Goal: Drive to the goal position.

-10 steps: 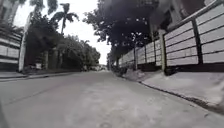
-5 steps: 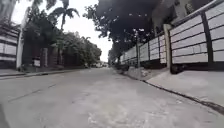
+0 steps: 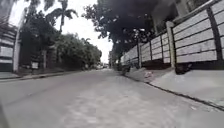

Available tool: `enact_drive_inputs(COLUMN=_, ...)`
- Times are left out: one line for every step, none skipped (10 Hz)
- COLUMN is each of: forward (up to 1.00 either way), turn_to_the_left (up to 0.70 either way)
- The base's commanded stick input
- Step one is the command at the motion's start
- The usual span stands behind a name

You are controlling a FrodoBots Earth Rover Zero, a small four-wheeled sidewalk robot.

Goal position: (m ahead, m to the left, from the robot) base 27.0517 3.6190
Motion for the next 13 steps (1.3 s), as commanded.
enact_drive_inputs(forward=0.7, turn_to_the_left=0.0)
enact_drive_inputs(forward=0.7, turn_to_the_left=0.0)
enact_drive_inputs(forward=0.7, turn_to_the_left=0.0)
enact_drive_inputs(forward=0.7, turn_to_the_left=0.0)
enact_drive_inputs(forward=0.7, turn_to_the_left=0.0)
enact_drive_inputs(forward=0.7, turn_to_the_left=0.0)
enact_drive_inputs(forward=0.7, turn_to_the_left=0.0)
enact_drive_inputs(forward=0.7, turn_to_the_left=0.0)
enact_drive_inputs(forward=0.7, turn_to_the_left=0.0)
enact_drive_inputs(forward=0.7, turn_to_the_left=0.0)
enact_drive_inputs(forward=0.7, turn_to_the_left=0.0)
enact_drive_inputs(forward=0.7, turn_to_the_left=0.0)
enact_drive_inputs(forward=0.7, turn_to_the_left=0.0)
